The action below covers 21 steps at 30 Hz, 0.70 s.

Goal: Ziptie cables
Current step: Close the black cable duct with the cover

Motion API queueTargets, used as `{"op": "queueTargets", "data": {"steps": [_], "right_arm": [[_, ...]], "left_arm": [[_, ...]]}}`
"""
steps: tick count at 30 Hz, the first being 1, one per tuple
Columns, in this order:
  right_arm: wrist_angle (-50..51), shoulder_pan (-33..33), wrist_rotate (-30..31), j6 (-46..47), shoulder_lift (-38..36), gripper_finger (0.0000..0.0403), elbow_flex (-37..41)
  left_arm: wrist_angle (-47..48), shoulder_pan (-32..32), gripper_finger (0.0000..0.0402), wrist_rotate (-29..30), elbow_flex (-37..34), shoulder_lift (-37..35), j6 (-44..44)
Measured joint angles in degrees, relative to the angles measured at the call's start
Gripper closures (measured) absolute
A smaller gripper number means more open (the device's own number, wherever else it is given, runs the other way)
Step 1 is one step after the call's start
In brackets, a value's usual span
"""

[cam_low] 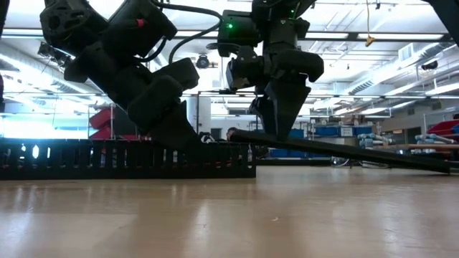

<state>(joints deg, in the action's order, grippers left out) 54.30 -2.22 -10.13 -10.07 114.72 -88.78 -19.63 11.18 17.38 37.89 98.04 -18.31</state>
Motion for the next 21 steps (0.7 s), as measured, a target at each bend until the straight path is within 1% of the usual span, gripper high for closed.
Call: {"op": "queueTargets", "data": {"steps": [7,21], "right_arm": [[-1.9,0.1,0.0,0.4,0.1,0.0165,1.9],[-3.7,0.7,0.2,0.5,0.1,0.0166,2.1]], "left_arm": [[-0.2,-0.3,0.0183,-0.1,0.0,0.0,0.0],[-0.4,-0.5,0.0183,-0.1,0.0,0.0,0.0]]}}
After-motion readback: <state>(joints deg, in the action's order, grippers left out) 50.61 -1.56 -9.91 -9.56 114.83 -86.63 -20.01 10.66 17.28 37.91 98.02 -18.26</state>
